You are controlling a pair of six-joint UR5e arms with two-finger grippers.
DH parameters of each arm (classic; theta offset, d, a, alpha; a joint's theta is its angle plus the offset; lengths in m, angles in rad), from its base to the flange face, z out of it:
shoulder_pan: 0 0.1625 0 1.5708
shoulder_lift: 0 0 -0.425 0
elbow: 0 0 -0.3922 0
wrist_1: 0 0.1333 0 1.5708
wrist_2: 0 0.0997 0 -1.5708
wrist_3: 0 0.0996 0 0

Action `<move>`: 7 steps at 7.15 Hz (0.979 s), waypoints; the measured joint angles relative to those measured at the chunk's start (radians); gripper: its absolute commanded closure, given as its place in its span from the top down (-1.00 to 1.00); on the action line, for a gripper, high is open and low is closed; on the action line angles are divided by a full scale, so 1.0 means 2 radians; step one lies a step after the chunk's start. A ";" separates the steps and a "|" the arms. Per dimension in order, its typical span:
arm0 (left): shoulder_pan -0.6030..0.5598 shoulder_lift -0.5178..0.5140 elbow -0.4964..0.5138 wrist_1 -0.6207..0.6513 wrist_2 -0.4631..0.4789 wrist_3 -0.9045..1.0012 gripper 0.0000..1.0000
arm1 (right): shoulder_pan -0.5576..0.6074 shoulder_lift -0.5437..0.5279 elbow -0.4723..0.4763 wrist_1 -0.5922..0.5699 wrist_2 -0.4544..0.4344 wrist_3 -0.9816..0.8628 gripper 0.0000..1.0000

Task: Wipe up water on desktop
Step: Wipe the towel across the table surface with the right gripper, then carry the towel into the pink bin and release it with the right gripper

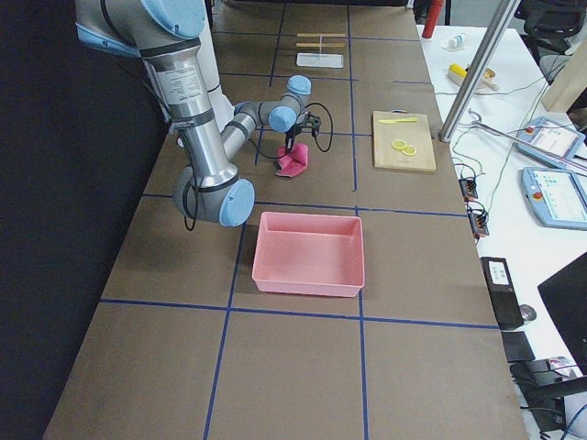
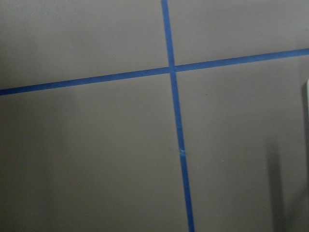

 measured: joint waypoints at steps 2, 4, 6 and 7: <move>0.000 -0.001 0.006 -0.008 0.000 -0.002 1.00 | 0.041 0.000 -0.011 -0.001 0.000 -0.023 -1.00; -0.001 -0.002 0.005 -0.008 0.000 -0.003 1.00 | 0.100 0.000 -0.046 -0.002 0.006 -0.082 -1.00; -0.001 -0.002 0.003 -0.009 0.000 -0.003 1.00 | 0.147 0.001 -0.063 -0.005 0.026 -0.122 -1.00; -0.001 -0.003 0.004 -0.009 0.000 -0.003 1.00 | 0.168 0.003 -0.061 -0.007 0.048 -0.127 -1.00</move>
